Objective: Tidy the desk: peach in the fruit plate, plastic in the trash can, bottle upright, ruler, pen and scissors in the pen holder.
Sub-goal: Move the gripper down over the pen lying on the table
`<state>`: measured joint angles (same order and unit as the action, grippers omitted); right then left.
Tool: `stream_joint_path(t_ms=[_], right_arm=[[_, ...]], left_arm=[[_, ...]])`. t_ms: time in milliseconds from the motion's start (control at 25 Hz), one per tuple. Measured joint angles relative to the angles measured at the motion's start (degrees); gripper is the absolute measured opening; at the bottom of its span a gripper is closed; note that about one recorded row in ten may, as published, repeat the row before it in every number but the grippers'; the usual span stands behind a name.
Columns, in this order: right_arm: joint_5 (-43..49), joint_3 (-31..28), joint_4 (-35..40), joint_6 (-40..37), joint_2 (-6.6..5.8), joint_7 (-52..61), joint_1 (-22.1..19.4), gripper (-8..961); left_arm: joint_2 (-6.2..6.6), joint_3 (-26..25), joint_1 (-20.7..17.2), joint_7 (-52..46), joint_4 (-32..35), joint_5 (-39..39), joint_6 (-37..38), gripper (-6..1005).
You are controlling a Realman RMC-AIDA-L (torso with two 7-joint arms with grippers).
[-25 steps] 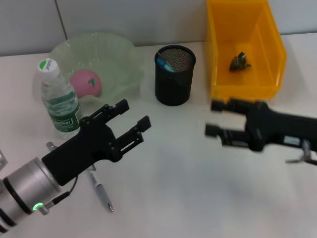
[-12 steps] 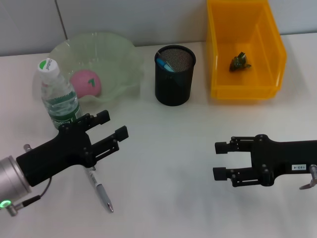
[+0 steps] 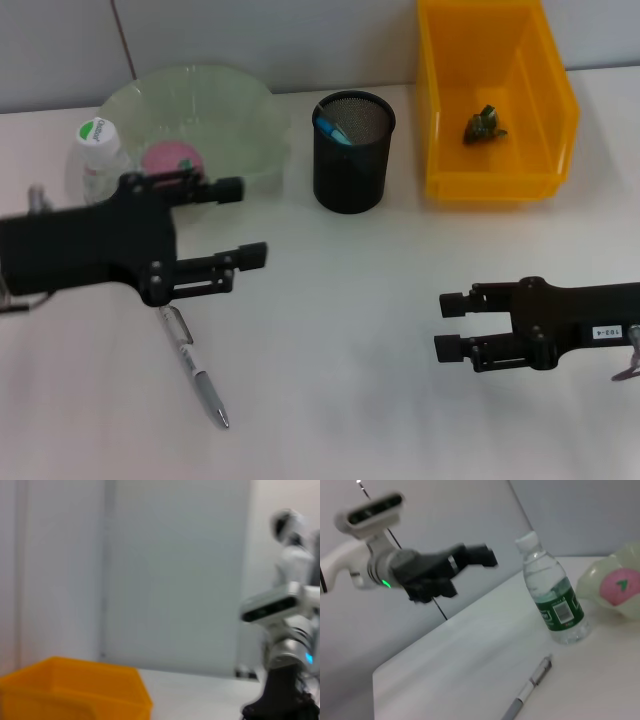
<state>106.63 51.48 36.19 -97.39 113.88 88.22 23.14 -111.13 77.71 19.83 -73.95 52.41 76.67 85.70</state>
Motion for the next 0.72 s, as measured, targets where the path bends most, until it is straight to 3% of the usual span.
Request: stream_joint_path(t_ms=[40, 80, 320, 400, 440, 480, 560, 720], right_arm=[[0.6, -0.14, -0.02, 0.04, -0.17, 1.38, 0.09, 757], [0.6, -0.14, -0.02, 0.04, -0.17, 1.38, 0.09, 757], [1.02, -0.71, -0.31, -0.15, -0.42, 3.14, 0.19, 757], [1.13, -0.65, -0.29, -0.46, -0.56, 3.64, 0.5, 757], [2.08, -0.66, -0.18, -0.53, -0.78, 4.07, 0.93, 757], [2.08, -0.66, -0.18, -0.53, -0.78, 4.07, 0.93, 757], [3.27, -0.91, 0.24, -0.25, -1.11, 4.45, 1.58, 757], [3.46, -0.86, 1.26, 0.31, -1.05, 3.99, 1.86, 757]], left_arm=[[-0.49, -3.5, 2.55, -1.76, 4.61, 7.1, 3.04, 789], [-0.49, -3.5, 2.55, -1.76, 4.61, 7.1, 3.04, 790], [-2.73, -8.22, 8.93, -0.92, 16.15, 24.66, 10.15, 795], [-3.35, -8.14, 9.57, -0.06, 18.88, 28.12, 10.59, 803], [-4.51, -7.79, 10.34, 1.7, 22.47, 32.97, 11.05, 807], [-4.51, -7.79, 10.34, 1.7, 22.47, 32.97, 11.05, 810], [-5.81, -6.09, 11.73, 3.77, 25.5, 39.32, 11.39, 818], [-6.27, -3.46, 13.54, 3.92, 25.95, 44.6, 11.9, 820]])
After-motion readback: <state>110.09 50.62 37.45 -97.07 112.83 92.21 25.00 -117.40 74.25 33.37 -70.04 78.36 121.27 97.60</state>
